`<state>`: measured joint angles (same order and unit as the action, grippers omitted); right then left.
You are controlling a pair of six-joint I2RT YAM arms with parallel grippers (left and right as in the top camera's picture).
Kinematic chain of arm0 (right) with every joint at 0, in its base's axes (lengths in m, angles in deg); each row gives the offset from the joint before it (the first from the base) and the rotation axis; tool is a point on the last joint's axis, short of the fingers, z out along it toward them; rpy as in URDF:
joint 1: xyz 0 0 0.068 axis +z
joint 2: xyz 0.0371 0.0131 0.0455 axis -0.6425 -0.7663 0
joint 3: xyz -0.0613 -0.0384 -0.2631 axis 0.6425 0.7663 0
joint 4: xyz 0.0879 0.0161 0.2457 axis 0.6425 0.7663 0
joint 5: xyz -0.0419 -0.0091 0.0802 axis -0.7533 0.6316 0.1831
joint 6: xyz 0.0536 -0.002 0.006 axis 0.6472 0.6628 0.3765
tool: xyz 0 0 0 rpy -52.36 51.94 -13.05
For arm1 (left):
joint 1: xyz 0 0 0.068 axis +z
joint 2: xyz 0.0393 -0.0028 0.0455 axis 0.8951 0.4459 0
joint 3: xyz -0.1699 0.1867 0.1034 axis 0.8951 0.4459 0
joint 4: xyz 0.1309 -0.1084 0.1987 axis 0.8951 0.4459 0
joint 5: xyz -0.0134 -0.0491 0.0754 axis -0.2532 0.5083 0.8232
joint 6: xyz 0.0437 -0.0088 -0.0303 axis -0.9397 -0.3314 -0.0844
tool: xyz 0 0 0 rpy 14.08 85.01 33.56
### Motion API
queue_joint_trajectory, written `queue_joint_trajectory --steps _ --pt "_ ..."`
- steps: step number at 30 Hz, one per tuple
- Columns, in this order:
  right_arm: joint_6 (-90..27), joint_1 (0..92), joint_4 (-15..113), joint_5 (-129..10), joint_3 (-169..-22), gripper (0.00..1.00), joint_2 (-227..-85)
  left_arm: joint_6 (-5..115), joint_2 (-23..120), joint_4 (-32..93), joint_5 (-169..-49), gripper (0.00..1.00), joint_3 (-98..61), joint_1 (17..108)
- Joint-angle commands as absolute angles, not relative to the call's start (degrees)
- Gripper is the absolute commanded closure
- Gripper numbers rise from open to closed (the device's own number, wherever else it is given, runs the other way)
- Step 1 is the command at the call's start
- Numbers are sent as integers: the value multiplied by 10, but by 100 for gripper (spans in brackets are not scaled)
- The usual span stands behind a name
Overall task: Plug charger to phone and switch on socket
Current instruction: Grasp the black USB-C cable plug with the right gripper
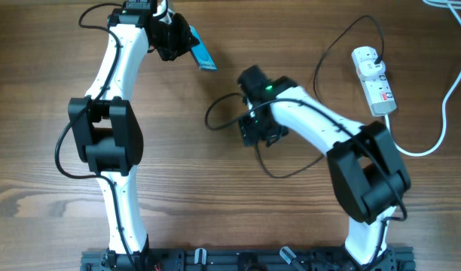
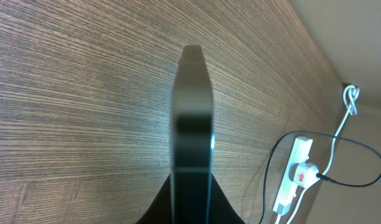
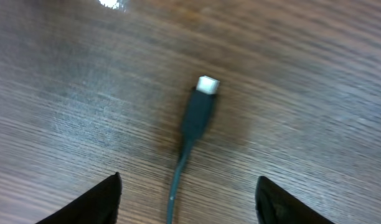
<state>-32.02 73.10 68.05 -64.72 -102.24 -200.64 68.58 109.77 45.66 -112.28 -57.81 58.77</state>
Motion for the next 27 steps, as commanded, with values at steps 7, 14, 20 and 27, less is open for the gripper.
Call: queue_joint_trajectory --steps 7,14,20,27 --pt "-313 753 632 -739 -1021 64 -2021 672 1074 453 -1122 96 -580 589" --pt "-301 753 630 -706 -1021 68 -2035 672 1074 455 -1122 96 -580 589" --pt "-285 754 634 -696 -1020 71 -2040 672 1074 455 -1122 96 -580 589" --pt "-257 754 625 -704 -993 75 -2040 672 1074 455 -1122 96 -580 589"
